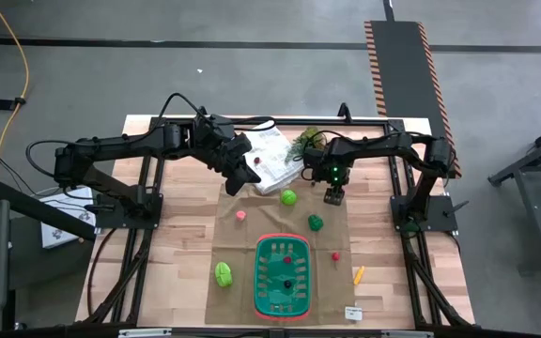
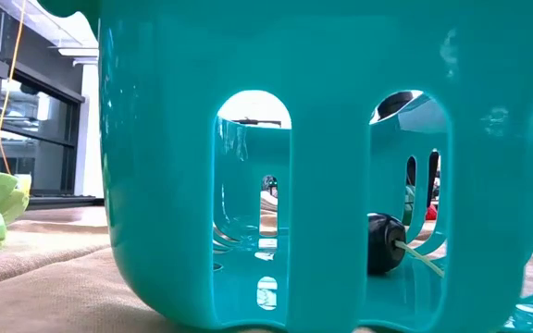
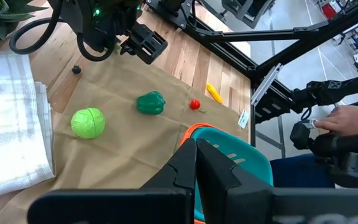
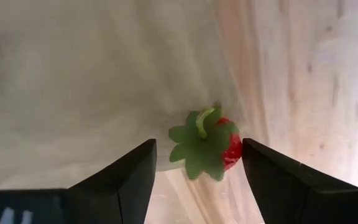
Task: Pick and placing Produce into tupperware
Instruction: Put the red strawberry into the blue bin
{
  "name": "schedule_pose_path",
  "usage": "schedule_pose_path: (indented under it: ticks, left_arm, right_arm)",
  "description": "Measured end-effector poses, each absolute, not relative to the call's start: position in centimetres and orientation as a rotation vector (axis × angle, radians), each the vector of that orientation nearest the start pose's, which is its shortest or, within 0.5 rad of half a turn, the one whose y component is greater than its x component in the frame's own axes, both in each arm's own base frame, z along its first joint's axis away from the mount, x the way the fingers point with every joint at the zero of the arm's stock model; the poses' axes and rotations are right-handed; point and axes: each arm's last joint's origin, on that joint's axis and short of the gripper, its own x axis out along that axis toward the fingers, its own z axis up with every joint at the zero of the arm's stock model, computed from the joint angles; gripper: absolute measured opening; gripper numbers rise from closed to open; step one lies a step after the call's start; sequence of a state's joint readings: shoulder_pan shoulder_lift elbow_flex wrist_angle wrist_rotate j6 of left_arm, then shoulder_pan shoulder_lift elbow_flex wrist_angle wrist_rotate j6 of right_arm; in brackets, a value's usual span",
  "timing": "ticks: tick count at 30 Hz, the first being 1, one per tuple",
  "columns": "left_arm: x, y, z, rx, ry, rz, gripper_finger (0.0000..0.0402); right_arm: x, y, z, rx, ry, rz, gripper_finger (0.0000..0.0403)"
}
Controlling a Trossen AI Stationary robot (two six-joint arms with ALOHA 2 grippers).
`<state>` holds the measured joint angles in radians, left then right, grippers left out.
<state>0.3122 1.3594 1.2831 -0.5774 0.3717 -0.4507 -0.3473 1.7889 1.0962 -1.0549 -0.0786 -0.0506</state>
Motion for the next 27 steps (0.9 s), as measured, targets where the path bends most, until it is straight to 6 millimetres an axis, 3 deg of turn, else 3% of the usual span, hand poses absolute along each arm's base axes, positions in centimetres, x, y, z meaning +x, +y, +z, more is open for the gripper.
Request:
schedule_pose_path:
  ticks: [27]
  left_arm:
    - [27.79,7.87,34.52,-0.655,0.623,0.083,0.0001]
  right_arm:
    - [26.9,-10.24,15.46,0.312,1.719,-0.2,0.0225]
